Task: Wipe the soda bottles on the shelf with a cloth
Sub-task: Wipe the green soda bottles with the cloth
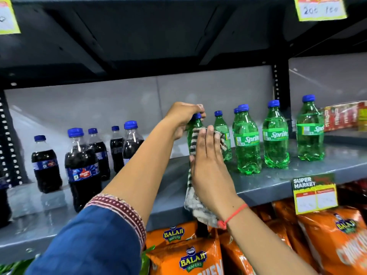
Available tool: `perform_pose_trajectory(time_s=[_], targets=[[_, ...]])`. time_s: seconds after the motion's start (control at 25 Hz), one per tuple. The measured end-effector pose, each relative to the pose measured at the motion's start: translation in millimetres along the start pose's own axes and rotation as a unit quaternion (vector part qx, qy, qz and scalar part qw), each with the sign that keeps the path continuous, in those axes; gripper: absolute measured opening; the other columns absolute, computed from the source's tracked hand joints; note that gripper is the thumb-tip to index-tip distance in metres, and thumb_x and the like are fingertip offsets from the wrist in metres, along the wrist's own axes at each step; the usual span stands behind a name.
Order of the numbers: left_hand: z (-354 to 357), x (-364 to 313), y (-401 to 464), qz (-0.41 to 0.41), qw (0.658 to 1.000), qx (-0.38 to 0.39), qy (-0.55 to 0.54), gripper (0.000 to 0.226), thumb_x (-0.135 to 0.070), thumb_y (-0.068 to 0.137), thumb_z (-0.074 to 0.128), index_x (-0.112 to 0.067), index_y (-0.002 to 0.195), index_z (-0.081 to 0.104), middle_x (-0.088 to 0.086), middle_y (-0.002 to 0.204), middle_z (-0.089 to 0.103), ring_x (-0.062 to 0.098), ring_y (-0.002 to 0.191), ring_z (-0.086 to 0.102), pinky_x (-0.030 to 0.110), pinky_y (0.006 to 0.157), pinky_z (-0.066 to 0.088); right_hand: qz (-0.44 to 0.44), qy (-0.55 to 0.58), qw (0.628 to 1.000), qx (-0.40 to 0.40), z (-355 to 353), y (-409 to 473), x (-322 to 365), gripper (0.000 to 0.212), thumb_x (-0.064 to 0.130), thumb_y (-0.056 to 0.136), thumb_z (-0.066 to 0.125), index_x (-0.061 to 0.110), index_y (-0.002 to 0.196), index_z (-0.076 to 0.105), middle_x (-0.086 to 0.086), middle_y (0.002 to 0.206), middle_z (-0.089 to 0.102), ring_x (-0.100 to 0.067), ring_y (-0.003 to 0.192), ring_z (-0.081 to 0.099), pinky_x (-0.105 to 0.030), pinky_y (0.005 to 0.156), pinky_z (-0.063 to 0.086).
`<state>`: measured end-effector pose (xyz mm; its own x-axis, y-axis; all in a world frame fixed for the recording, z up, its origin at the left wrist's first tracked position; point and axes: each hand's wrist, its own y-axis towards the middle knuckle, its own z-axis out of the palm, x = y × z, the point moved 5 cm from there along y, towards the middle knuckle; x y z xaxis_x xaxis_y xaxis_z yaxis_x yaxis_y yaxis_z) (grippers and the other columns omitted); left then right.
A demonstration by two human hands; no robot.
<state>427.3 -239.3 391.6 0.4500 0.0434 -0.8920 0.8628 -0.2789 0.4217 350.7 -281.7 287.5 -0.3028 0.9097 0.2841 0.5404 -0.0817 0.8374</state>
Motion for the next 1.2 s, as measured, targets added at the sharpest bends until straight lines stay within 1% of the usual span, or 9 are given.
perform_pose_trajectory(time_s=[0.16,0.36,0.48,0.64,0.8,1.0,1.08,1.16,1.2], targets=[[-1,-1,-3,-0.003,1.0,0.007,0.008,0.011,-0.012,0.084,0.055,-0.007,0.079,0.063,0.006,0.08,0.067,0.018,0.082,0.064,0.028,0.082,0.052,0.006,-0.02,1.0,-0.005,3,4,0,0.064,0.007,0.095,0.03,0.004,0.137,-0.018,-0.016,0.151,-0.019,-0.03,0.138,-0.019,-0.034,0.112,-0.007],[1,-3,-3,-0.01,1.0,0.016,-0.002,0.012,-0.01,0.083,0.055,-0.006,0.077,0.063,0.008,0.081,0.066,0.017,0.079,0.063,0.024,0.074,0.053,0.006,-0.026,1.0,0.011,-1,13,5,0.066,-0.005,0.086,0.023,0.003,0.137,-0.018,-0.018,0.151,-0.019,-0.031,0.138,-0.019,-0.037,0.113,-0.003],[2,-3,-3,-0.008,1.0,0.016,0.001,0.012,-0.01,0.084,0.054,-0.006,0.075,0.061,0.007,0.078,0.065,0.017,0.079,0.063,0.025,0.076,0.053,-0.016,-0.064,0.998,0.023,2,2,2,0.065,-0.003,0.088,0.023,0.001,0.134,-0.022,-0.019,0.148,-0.024,-0.032,0.136,-0.023,-0.036,0.112,-0.009],[1,-2,-3,-0.011,1.0,0.014,0.005,0.012,-0.012,0.084,0.054,-0.008,0.075,0.062,0.006,0.079,0.067,0.016,0.079,0.064,0.027,0.08,0.052,0.002,-0.042,0.998,0.038,-1,7,5,0.067,-0.006,0.085,0.024,0.002,0.136,-0.019,-0.018,0.149,-0.024,-0.031,0.136,-0.023,-0.035,0.113,-0.006],[1,-2,-2,-0.01,1.0,0.016,-0.002,0.011,-0.011,0.084,0.054,-0.006,0.077,0.062,0.008,0.079,0.067,0.017,0.08,0.064,0.028,0.082,0.053,-0.018,-0.085,0.995,0.04,3,-2,4,0.067,-0.003,0.089,0.024,0.004,0.129,-0.029,-0.018,0.147,-0.026,-0.029,0.129,-0.031,-0.035,0.11,-0.012],[-1,-1,-2,-0.013,1.0,0.012,0.005,0.011,-0.012,0.084,0.054,-0.005,0.083,0.063,0.007,0.081,0.067,0.014,0.076,0.065,0.024,0.076,0.052,-0.008,-0.06,0.997,0.042,-3,8,7,0.067,-0.008,0.085,0.022,0.004,0.135,-0.021,-0.018,0.15,-0.02,-0.032,0.137,-0.019,-0.034,0.111,-0.007],[0,-2,-2,-0.014,1.0,0.017,-0.006,0.013,-0.011,0.084,0.054,-0.002,0.087,0.062,0.008,0.08,0.067,0.014,0.074,0.064,0.023,0.072,0.054,-0.014,-0.074,0.995,0.068,0,-2,5,0.062,-0.007,0.08,0.009,0.006,0.127,-0.029,-0.019,0.15,-0.021,-0.034,0.137,-0.019,-0.034,0.111,-0.008],[1,-2,-4,-0.014,1.0,0.019,-0.003,0.012,-0.011,0.084,0.054,-0.002,0.086,0.062,0.009,0.078,0.066,0.014,0.069,0.063,0.021,0.068,0.054,-0.016,-0.104,0.989,0.1,4,-17,3,0.06,-0.003,0.067,-0.009,0.004,0.122,-0.032,-0.022,0.149,-0.019,-0.037,0.137,-0.016,-0.034,0.11,-0.008],[2,-2,-4,-0.014,1.0,0.018,0.001,0.011,-0.011,0.084,0.054,-0.002,0.085,0.062,0.009,0.078,0.067,0.014,0.068,0.063,0.021,0.067,0.054,-0.012,-0.111,0.987,0.113,6,-22,2,0.063,-0.002,0.066,-0.01,0.002,0.125,-0.031,-0.024,0.149,-0.017,-0.037,0.137,-0.014,-0.034,0.112,-0.005]])
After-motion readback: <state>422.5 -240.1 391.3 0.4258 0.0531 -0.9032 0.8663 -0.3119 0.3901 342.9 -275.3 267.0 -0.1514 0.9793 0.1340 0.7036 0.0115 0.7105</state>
